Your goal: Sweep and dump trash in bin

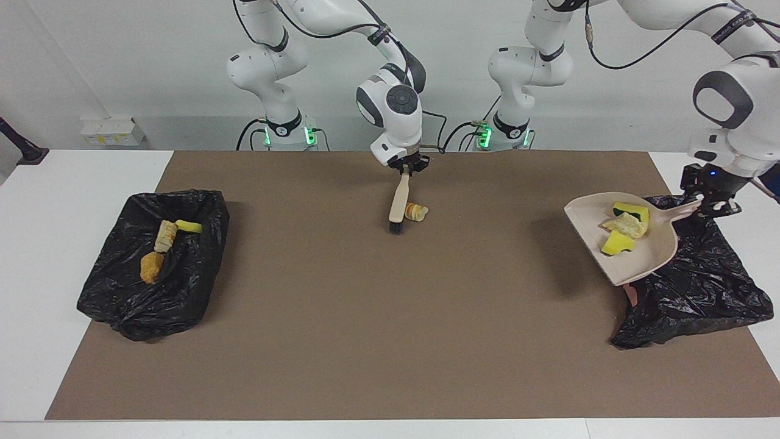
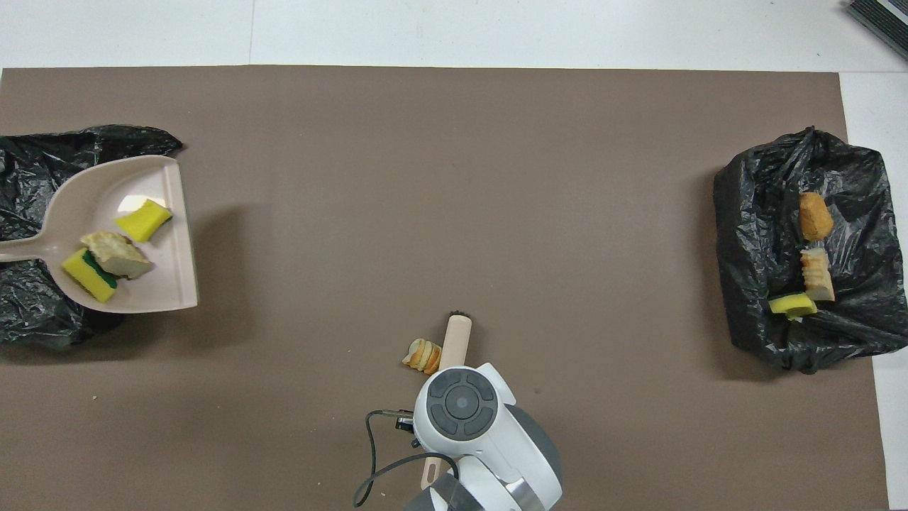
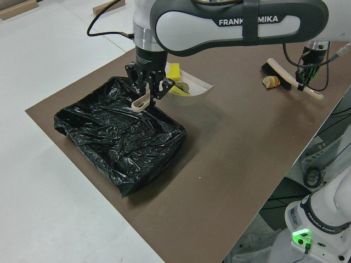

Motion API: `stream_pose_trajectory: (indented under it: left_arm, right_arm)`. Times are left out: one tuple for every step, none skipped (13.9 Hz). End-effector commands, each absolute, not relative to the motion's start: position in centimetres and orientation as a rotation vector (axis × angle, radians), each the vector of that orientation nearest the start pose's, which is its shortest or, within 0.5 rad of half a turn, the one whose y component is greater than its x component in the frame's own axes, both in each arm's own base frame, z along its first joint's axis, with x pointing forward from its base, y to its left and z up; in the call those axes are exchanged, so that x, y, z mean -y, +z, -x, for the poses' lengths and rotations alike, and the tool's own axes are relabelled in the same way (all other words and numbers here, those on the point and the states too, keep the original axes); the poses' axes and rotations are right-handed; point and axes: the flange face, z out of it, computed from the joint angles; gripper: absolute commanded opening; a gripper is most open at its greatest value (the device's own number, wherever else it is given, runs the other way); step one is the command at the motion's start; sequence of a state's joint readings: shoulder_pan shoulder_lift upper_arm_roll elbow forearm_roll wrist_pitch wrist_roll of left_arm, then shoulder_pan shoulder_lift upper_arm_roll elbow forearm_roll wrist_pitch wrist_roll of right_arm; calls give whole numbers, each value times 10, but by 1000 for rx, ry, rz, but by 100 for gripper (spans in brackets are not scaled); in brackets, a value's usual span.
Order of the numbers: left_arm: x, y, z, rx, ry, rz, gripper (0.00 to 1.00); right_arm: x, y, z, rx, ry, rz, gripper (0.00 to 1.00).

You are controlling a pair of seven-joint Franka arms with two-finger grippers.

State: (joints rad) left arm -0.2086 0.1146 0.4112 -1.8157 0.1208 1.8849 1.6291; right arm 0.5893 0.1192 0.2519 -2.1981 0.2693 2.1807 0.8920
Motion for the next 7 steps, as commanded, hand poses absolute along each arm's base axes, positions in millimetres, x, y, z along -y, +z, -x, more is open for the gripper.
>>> stream_pose_trajectory:
  left_arm:
    - [-59, 450, -547, -2090, 291, 2259, 0]
    - [-37, 436, -542, -2122, 320, 2248, 0]
    - [-14, 426, -538, -2156, 341, 2224, 0]
    - [6, 418, -529, -2177, 350, 2208, 0]
    - [25, 413, -522, -2206, 340, 2173, 0]
    - [45, 403, -514, -2243, 340, 2133, 0]
    - [62, 394, -505, -2247, 334, 2117, 0]
  right_arm:
    - [-402, 318, -353, -379, 450, 3028, 0]
    - [-402, 318, -352, -372, 463, 3038, 0]
    - [-403, 322, -355, -371, 468, 3038, 0]
    - [-403, 325, -358, -369, 483, 3043, 0]
    - [-404, 325, -359, -362, 519, 3057, 0]
    - [-404, 327, -359, -363, 526, 3059, 0]
    - [-405, 326, -357, -357, 527, 3062, 0]
